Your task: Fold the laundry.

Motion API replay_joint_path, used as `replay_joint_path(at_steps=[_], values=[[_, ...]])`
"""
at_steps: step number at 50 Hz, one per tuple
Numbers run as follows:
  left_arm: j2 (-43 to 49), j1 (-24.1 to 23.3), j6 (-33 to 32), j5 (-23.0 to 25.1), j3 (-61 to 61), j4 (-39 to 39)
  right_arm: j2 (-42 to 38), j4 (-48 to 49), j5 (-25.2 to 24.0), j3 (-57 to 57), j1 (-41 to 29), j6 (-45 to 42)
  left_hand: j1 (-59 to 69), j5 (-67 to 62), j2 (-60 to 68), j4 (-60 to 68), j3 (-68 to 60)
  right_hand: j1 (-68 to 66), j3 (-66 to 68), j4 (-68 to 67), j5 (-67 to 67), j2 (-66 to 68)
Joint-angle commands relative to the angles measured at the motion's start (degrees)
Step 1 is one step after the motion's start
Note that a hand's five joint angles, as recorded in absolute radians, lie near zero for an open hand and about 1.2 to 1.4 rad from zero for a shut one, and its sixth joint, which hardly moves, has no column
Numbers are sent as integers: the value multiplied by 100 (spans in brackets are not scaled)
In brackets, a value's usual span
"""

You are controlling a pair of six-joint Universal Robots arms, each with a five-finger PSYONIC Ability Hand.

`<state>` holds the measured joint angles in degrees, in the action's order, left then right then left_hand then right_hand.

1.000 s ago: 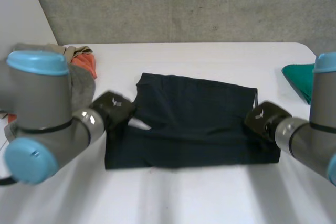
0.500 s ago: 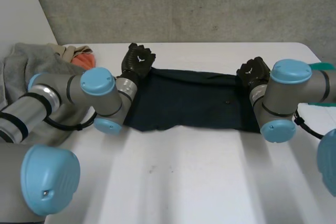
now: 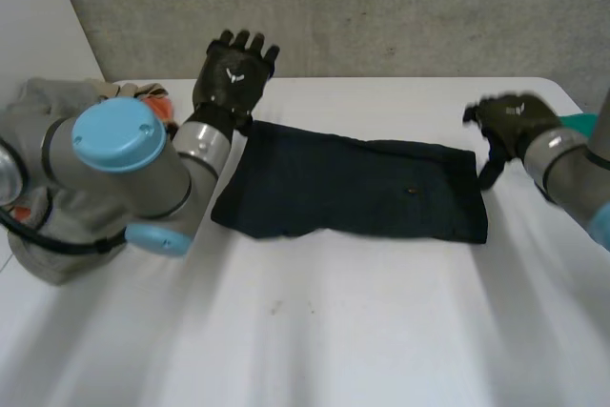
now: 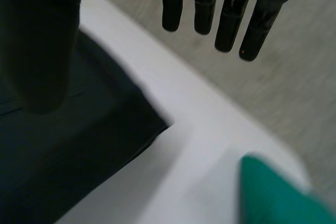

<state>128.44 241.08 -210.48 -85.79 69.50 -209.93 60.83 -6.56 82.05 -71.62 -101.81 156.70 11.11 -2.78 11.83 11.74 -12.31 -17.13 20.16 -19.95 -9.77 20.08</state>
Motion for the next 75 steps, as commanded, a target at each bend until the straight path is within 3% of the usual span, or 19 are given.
replay_joint_path(at_steps=[1, 14, 16, 17, 18, 23, 28, 37, 42, 48, 51, 56, 60, 68, 69, 70, 71, 72, 75], values=[[-609, -70, 481, 10, 1151, 66, -72, -153, -356, -809, 153, 238, -106, 274, -178, -170, 226, -1028, 725, -745, -764, 733], [-636, -44, 517, 10, 1461, 75, -1021, 867, -471, -792, 144, 62, -55, 223, -128, -119, 175, -1800, 1497, -1518, -1536, 1505], [-636, -44, 526, 10, 1469, 75, -1100, 937, -453, -757, 144, -17, -55, 223, -128, -119, 175, -2454, 2151, -2172, -2190, 2160], [-636, -53, 526, 10, 1469, 75, -1126, 1024, -445, -739, 153, -52, -55, 223, -128, -119, 175, -5222, 4919, -4940, -4958, 4927], [-636, -53, 526, 10, 1469, 75, -1126, 1069, -453, -739, 162, -61, -55, 223, -128, -119, 175, -6276, 5973, -5994, -6012, 5982], [-662, -61, 526, 1, 1522, 84, -898, 1307, -383, -958, 206, -131, -55, 223, -128, -119, 175, -6287, 5984, -6005, -6023, 5992], [-794, -61, 535, 1, 1575, 163, -30, 1245, -357, -1564, 407, -535, -55, 223, -128, -119, 175, -6287, 5984, -6005, -6023, 5992], [-1136, -26, 622, 1, 1899, 365, 552, 1166, -304, -2260, 1338, -2685, -72, 240, -145, -136, 192, -6287, 5984, -6005, -6023, 5992], [-1347, -18, 719, 10, 2111, 374, 798, 1175, -374, -2189, 1349, -3637, -72, 240, -145, -136, 192, -6287, 5984, -6005, -6023, 5992], [-1541, 9, 790, 10, 2216, 374, 1018, 1324, -637, -1777, 498, -4007, -55, 223, -128, -119, 175, -6287, 5984, -6005, -6023, 5992], [-1585, 35, 807, 10, 2208, 374, 931, 1429, -1050, -1443, -144, -4007, -55, 223, -128, -119, 175, -6287, 5984, -6005, -6023, 5992], [-1594, 105, 869, 1, 2138, 365, 45, 1728, -2042, -916, -1127, -4121, -39, 206, -111, -102, 159, -6287, 5984, -6005, -6023, 5992], [-1603, 176, 1000, -8, 2102, 365, -632, 1764, -2508, -608, -1892, -4209, -5, 173, -77, -69, 125, -6287, 5984, -6005, -6023, 5992], [-1594, 360, 1159, -8, 1997, 365, -1179, 1781, -2642, -204, -2317, -4000, 12, 156, -61, -52, 108, -6287, 5984, -6005, -6023, 5992], [-1594, 360, 1159, -8, 1971, 365, -1170, 1781, -2633, -168, -2325, -3894, 12, 156, -61, -52, 108, -6160, 5857, -5877, -5896, 5865], [-1585, 369, 1150, -8, 1936, 365, -1170, 1781, -2624, -142, -2334, -3745, 12, 156, -61, -52, 108, -4643, 4340, -4361, -4379, 4348], [-1585, 369, 1150, -8, 1900, 365, -1153, 1781, -2607, -124, -2334, -3570, 12, 156, -61, -52, 108, -2913, 2610, -2630, -2649, 2618], [-1585, 360, 1150, -8, 1796, 356, -1109, 1790, -2528, -115, -2352, -3089, 12, 156, -61, -52, 108, -214, -89, 68, 50, -81], [-1532, 334, 1150, -8, 1550, 365, -690, 1790, -2108, -97, -2308, -1651, 12, 156, -61, -52, 108, 713, -1016, 995, 977, -1008]])
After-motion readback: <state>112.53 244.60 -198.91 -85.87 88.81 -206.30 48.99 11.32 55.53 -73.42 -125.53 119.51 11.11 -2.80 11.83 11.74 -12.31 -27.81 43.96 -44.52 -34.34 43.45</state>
